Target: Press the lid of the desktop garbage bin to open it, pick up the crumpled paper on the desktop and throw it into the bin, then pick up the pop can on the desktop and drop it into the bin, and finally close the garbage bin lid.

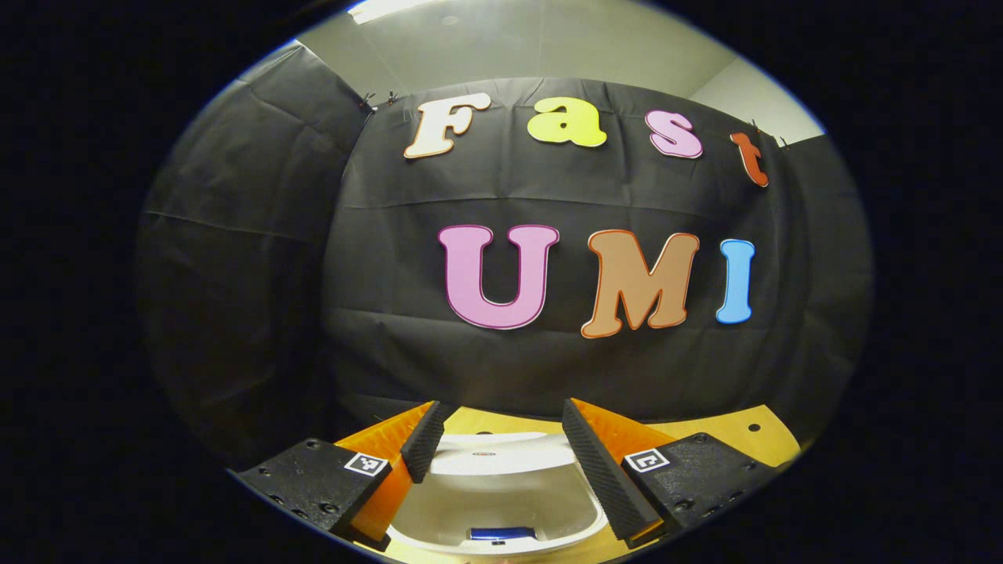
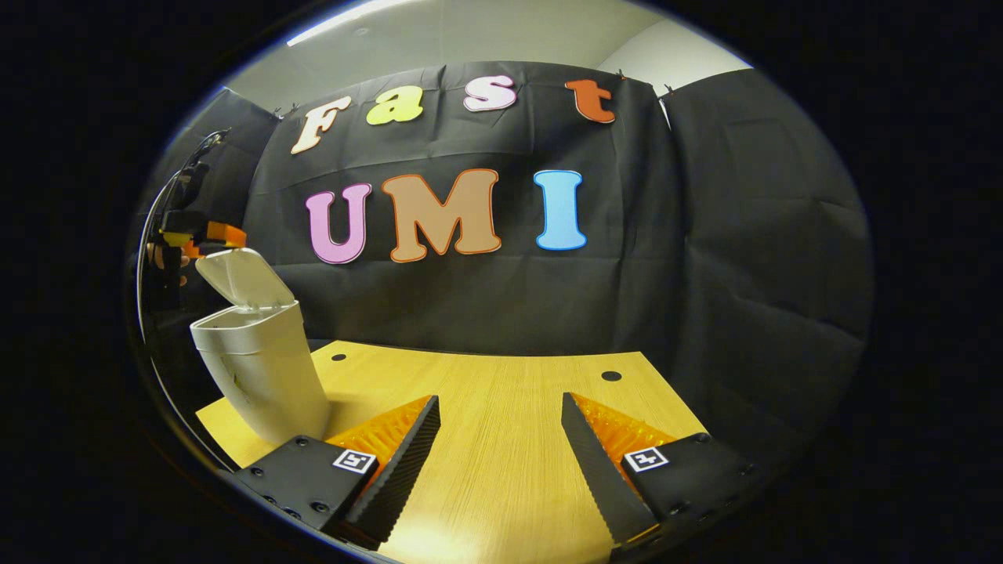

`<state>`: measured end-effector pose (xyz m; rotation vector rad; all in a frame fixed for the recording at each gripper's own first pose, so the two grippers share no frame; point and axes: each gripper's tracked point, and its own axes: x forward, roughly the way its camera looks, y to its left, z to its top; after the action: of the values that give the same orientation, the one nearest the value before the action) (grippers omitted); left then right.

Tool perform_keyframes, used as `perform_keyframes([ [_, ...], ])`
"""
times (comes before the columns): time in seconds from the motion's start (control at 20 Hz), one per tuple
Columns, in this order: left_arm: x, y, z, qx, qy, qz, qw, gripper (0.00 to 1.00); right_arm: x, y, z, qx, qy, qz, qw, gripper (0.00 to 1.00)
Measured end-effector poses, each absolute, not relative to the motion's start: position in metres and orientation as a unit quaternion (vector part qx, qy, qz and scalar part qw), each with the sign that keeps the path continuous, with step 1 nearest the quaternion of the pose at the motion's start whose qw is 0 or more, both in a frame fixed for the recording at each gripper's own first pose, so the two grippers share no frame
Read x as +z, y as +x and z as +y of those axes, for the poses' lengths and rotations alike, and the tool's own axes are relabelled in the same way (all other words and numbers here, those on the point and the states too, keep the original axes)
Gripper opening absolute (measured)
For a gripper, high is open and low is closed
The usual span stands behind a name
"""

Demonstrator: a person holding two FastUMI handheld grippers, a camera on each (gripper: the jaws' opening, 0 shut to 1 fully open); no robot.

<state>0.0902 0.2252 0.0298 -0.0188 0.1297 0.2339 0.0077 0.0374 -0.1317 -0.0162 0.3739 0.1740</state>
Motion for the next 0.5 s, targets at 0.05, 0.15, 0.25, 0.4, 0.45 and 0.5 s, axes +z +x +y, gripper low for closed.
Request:
perform_keyframes([
  [0.05,0.021,0.084,0.223,0.118,-0.008,0.071,0.99,0.94,-0.131,0.007,0.036,0.087,-0.008,0.186,0.979,0.99],
  [0.15,0.005,0.073,0.216,0.116,-0.005,0.079,0.99,0.98,-0.132,0.003,0.032,0.088,-0.01,0.189,0.978,0.99],
  [0.25,-0.014,0.064,0.215,0.118,-0.009,0.092,0.989,0.98,-0.135,-0.002,0.028,0.09,-0.015,0.191,0.977,0.99],
  [0.4,-0.033,0.058,0.211,0.117,-0.029,0.101,0.987,0.96,-0.138,-0.004,0.025,0.091,-0.019,0.198,0.976,0.99],
  [0.45,-0.039,0.057,0.211,0.119,-0.032,0.107,0.987,0.96,-0.139,-0.004,0.025,0.092,-0.019,0.2,0.975,0.99],
  [0.5,-0.047,0.056,0.211,0.119,-0.034,0.112,0.986,0.96,-0.138,-0.003,0.026,0.093,-0.021,0.201,0.975,0.99],
])
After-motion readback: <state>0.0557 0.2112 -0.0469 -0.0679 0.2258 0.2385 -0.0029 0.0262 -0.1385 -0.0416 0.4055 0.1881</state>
